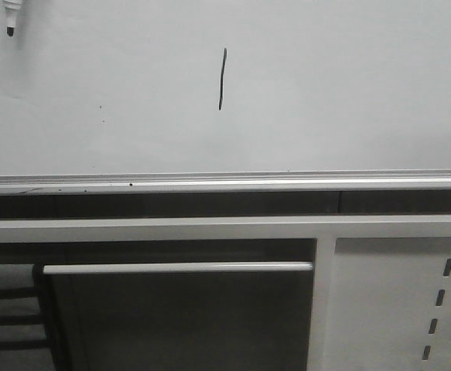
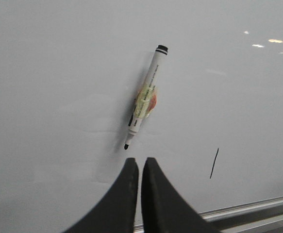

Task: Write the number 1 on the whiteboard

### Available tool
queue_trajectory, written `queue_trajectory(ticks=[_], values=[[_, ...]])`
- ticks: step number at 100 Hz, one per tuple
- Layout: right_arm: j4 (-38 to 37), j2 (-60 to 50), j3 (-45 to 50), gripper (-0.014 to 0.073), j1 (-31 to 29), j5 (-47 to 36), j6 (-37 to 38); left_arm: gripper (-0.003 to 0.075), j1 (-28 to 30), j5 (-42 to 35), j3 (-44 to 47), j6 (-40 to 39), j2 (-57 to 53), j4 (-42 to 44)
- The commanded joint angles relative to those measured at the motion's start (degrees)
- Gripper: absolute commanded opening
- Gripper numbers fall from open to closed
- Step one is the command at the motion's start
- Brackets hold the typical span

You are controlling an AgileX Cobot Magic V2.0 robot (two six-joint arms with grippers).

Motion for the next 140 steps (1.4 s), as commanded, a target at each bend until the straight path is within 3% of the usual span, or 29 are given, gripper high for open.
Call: queue_trajectory(ticks=[1, 17, 24, 43, 53, 65, 86, 91, 140], values=[[1.14, -0.54, -1.35, -0.0064, -0.27, -3.29, 0.05, -0.002, 0.09, -1.06, -1.06, -0.39, 0.65, 0.35], [1.14, -0.54, -1.35, -0.0064, -0.27, -3.29, 0.05, -0.002, 0.09, -2.12, -0.82, -0.39, 0.65, 0.83], [1.14, -0.54, -1.35, -0.0064, -0.27, -3.29, 0.05, -0.002, 0.24, -1.64, -0.59, -3.04, 1.12, 6.7], [1.14, -0.54, -1.35, -0.0064, -0.27, -3.29, 0.05, -0.002, 8.36, -3.04, 2.42, -45.15, 2.89, 49.63], [1.14, -0.54, -1.35, -0.0064, -0.27, -3.29, 0.05, -0.002, 16.26, 2.17, 3.67, -60.23, 2.69, 61.62], [1.14, -0.54, -1.35, -0.0064, -0.27, -3.29, 0.05, -0.002, 24.26, 4.83, 6.19, -71.28, 0.27, 71.97], [1.14, -0.54, -1.35, -0.0064, -0.27, -3.29, 0.05, -0.002, 27.98, 4.06, 13.11, -76.44, -5.38, 77.16], [1.14, -0.54, -1.35, -0.0064, -0.27, -3.29, 0.05, -0.002, 28.23, 7.58, 12.95, -76.97, -5.38, 77.87], [1.14, -0.54, -1.35, -0.0064, -0.27, -3.29, 0.05, -0.002, 28.43, 9.86, 12.96, -76.97, -5.38, 77.98]])
